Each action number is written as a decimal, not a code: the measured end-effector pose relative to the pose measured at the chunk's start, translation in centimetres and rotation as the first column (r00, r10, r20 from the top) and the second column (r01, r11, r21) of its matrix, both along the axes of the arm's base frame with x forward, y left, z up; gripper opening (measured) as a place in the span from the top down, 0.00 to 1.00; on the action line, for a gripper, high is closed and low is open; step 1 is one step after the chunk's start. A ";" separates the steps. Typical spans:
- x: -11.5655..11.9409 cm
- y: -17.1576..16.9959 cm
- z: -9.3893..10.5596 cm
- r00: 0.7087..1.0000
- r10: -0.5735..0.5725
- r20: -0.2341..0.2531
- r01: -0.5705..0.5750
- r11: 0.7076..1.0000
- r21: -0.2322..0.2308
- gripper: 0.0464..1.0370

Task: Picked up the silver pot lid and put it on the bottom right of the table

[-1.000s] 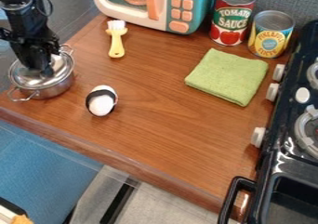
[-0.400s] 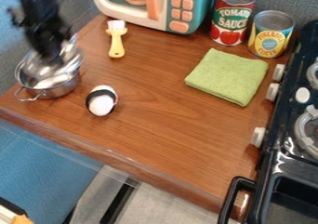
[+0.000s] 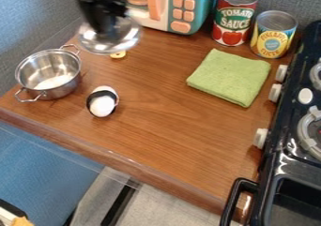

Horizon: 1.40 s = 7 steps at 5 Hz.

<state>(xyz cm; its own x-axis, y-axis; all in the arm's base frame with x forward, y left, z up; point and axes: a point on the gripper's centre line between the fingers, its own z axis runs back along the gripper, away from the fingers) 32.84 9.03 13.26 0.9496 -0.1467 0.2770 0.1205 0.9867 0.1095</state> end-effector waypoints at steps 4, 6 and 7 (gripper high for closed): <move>-5.5 -14.0 -5.7 0.931 -0.340 -0.134 0.337 0.940 -0.046 0.76; -5.6 -14.1 -9.3 0.915 -0.333 -0.228 0.332 0.942 -0.043 0.38; -6.2 -14.6 -8.5 0.906 -0.356 -0.229 0.358 0.933 -0.032 0.09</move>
